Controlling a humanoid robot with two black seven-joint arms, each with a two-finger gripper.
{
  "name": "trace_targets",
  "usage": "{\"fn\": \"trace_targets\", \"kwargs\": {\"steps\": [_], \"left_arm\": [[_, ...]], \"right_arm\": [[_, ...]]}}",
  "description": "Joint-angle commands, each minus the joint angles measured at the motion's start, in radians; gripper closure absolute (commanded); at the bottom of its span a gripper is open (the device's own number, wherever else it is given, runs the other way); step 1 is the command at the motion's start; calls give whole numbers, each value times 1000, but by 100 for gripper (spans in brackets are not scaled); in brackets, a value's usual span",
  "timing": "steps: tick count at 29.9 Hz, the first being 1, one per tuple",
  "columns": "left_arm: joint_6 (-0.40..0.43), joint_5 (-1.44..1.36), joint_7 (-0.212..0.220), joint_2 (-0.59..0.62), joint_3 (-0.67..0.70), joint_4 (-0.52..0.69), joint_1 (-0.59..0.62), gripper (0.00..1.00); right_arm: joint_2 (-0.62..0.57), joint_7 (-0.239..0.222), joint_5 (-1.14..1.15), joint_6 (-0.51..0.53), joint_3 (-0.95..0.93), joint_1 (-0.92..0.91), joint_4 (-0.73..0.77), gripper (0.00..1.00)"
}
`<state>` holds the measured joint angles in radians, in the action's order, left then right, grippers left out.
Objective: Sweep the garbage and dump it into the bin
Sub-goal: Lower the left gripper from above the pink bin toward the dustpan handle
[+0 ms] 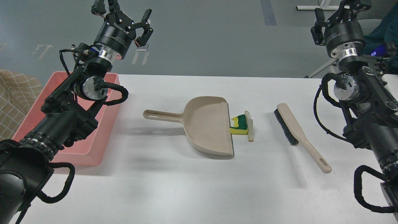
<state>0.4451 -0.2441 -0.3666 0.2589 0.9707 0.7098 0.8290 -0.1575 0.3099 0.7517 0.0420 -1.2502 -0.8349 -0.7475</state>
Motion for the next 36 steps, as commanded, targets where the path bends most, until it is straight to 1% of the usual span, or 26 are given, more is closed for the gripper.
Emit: {"fn": "trace_targets", "kwargs": {"steps": [1,5,14,17,20,23,24,26,28,29,32,36], "left_arm": [[32,-1,9,8,-4,0,10,2],[26,3,9,52,-4,-9,10,2],[-2,2,11,57,-6,-15,10,2],[-2,-1,14,52,-6,-15,12,2],[-2,-3,18,45,-6,-13,10,2],[-6,-3,3,45,-4,-13,10,2],[-20,-3,2,43,-6,-13,9,2],[-48,-9,2,43,-7,0,-1,2],[-49,-11,5,43,-9,7,-4,2],[-51,-11,15,43,-13,16,-5,2],[-54,-9,15,48,-44,42,-5,2],[-55,-8,15,52,-52,83,-16,2]], "right_arm": [[-7,0,0,-1,11,-18,54,0],[-7,-2,0,-2,11,-23,57,0],[-27,-2,0,9,0,-26,54,0],[-20,3,-3,18,2,-23,50,0],[-19,21,-5,19,11,-23,48,0],[-19,23,-5,21,15,-20,42,0],[-20,23,-5,28,15,-18,40,0],[-20,26,-3,32,14,-12,33,0],[-19,29,-5,32,14,-9,22,0],[-19,32,-5,32,14,-7,14,0],[-20,35,-5,29,14,-4,10,0],[-20,37,-5,24,12,-1,10,0]]}}
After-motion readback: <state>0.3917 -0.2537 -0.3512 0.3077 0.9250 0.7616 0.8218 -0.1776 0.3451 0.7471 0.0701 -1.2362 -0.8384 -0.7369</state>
